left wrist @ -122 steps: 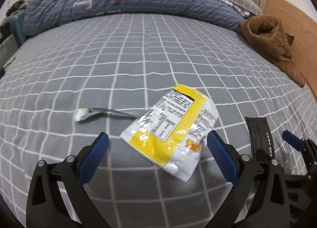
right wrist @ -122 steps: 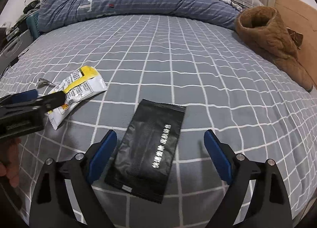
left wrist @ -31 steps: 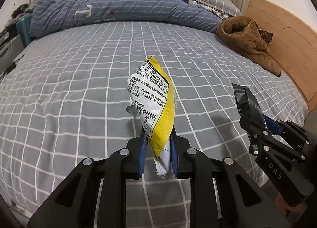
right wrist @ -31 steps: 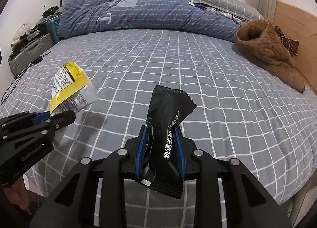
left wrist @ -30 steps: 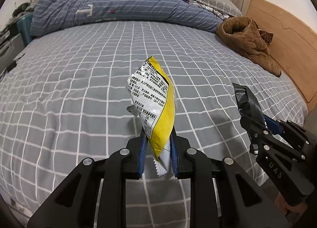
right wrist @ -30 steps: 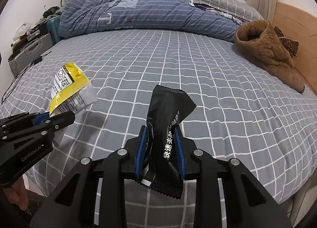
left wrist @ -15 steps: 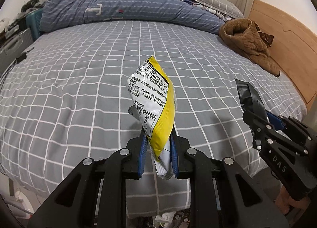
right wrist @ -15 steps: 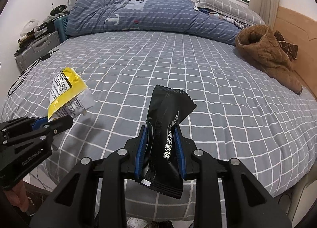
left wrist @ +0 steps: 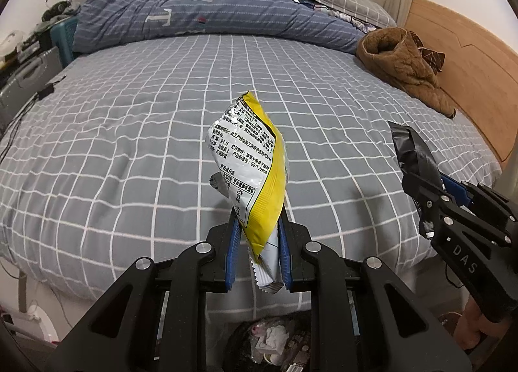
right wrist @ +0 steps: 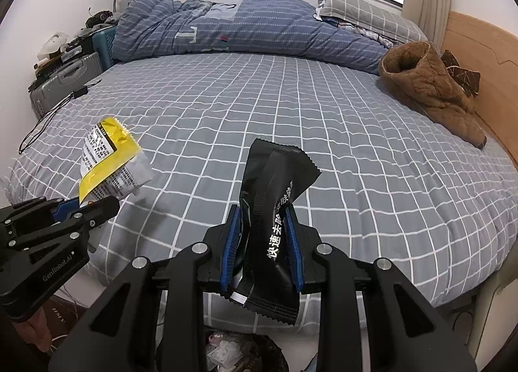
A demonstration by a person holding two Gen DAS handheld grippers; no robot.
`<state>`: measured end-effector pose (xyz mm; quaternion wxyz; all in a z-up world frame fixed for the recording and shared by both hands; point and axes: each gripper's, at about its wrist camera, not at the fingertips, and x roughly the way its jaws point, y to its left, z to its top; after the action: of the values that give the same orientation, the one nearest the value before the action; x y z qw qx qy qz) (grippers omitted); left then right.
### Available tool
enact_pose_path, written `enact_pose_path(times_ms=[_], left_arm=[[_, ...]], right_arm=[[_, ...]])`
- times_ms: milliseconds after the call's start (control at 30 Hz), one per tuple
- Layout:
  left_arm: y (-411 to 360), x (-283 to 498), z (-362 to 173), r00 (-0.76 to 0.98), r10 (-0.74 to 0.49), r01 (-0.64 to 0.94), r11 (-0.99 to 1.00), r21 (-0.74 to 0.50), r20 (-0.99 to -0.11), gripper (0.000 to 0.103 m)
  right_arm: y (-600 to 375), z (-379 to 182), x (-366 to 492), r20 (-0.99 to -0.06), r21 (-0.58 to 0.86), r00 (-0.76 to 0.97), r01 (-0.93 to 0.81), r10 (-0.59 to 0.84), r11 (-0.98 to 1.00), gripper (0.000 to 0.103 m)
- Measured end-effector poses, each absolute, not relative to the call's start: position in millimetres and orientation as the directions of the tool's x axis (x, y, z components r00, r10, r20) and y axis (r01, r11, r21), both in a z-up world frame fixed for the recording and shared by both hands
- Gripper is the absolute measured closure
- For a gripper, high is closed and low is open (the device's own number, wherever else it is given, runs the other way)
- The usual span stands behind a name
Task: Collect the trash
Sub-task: 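Lift the black packet and yellow wrapper off the bed with both tools, then carry both held items past the bed edge over the black bin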
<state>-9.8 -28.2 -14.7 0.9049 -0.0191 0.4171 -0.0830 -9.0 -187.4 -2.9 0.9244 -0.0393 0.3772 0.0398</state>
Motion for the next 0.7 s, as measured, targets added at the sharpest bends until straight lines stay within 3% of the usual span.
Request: enact_pose_path(times_ms=[700], left_arm=[[-16.1,-95.3,-9.1,0.638,-0.151,0.128,0.988,-0.089,-0.755,0.083]], right_arm=[[-179.1,2.4,-97.0,-0.715,-0.024,0.697,-0.102,0.054,0.994,0.077]])
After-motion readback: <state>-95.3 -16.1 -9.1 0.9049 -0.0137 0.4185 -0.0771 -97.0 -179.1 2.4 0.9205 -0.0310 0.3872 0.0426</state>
